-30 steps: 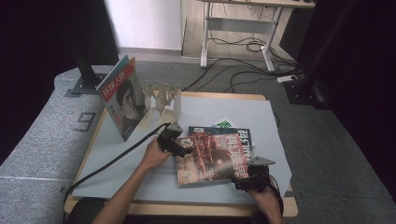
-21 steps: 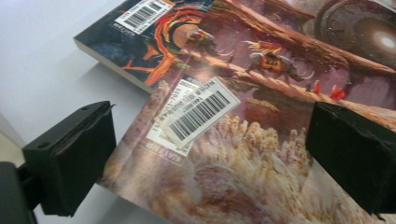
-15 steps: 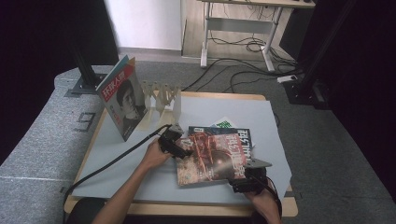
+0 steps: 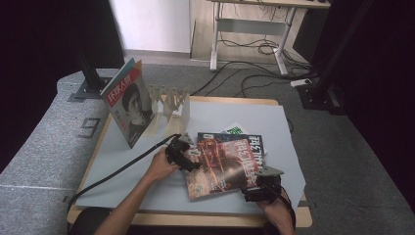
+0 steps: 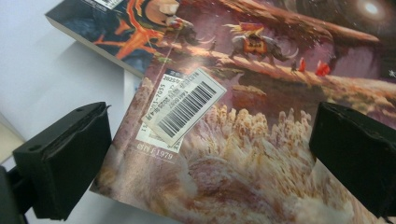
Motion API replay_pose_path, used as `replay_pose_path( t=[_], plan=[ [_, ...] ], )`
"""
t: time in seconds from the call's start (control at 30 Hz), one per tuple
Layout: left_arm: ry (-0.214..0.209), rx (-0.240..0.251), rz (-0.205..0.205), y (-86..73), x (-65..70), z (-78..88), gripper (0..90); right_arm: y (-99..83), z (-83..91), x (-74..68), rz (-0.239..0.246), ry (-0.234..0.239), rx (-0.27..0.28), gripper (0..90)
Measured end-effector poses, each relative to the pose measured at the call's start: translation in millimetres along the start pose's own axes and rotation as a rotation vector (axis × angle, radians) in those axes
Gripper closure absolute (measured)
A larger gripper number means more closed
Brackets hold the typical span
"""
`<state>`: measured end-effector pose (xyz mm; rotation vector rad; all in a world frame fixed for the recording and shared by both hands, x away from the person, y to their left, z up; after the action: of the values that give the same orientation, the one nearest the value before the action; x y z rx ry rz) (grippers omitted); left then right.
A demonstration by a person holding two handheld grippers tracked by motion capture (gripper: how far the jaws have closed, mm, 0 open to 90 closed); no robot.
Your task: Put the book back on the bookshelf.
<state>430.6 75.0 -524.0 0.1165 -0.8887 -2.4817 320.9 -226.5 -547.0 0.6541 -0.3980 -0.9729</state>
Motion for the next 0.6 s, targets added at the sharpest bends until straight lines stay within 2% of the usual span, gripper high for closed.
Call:
replay_pose_path(
  t=[0.17,0.6],
  plan=[
    [-0.022,0.01,0.007,-8.7,4.6,3.9,0.0,0.8,2.3,3.1,-0.001,-0.032,0.005,0.2],
    [-0.031,-0.021,-0.04,-24.7,26.5,13.5,0.0,7.0,2.0,20.2,-0.039,-0.06,0.014,0.8]
  ],
)
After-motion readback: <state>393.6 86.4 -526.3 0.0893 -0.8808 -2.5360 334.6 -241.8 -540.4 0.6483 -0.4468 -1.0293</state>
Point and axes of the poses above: each handheld gripper's, and its own axes: z roughly backward along the jaws, y roughly out of its top, x roughly to its right, the point moved 3 cm from there along -z, roughly forward along the jaws, and after that the axes turned 2 degrees about -x, right-handed, at the moved point
